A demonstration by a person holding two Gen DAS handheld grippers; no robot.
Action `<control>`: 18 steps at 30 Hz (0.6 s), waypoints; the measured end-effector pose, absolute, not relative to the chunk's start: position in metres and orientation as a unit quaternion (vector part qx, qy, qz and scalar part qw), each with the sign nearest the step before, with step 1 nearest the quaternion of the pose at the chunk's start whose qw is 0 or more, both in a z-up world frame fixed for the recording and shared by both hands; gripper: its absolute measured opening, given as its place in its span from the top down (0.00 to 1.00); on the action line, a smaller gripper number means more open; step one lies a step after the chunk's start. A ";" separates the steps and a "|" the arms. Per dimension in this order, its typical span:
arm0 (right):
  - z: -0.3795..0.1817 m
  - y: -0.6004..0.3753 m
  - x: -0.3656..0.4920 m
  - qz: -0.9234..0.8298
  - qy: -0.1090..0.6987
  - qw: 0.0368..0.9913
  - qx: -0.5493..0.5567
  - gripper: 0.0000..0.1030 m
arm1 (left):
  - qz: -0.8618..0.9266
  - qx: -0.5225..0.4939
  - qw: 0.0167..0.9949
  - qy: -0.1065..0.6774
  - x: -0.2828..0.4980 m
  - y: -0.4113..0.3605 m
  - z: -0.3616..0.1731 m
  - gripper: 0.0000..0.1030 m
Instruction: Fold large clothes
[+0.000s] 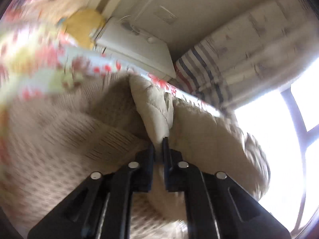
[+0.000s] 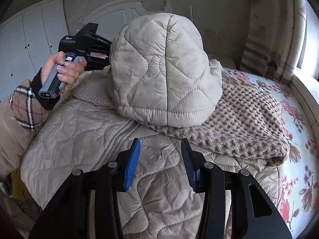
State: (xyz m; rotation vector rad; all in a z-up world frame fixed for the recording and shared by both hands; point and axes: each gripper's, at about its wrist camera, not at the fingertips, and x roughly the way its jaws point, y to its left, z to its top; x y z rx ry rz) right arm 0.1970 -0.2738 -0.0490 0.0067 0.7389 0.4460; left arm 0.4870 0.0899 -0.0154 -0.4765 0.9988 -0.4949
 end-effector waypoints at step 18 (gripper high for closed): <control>-0.032 -0.172 0.258 0.353 0.335 0.853 -0.189 0.59 | -0.259 0.195 0.814 0.482 0.507 -0.097 0.048 0.12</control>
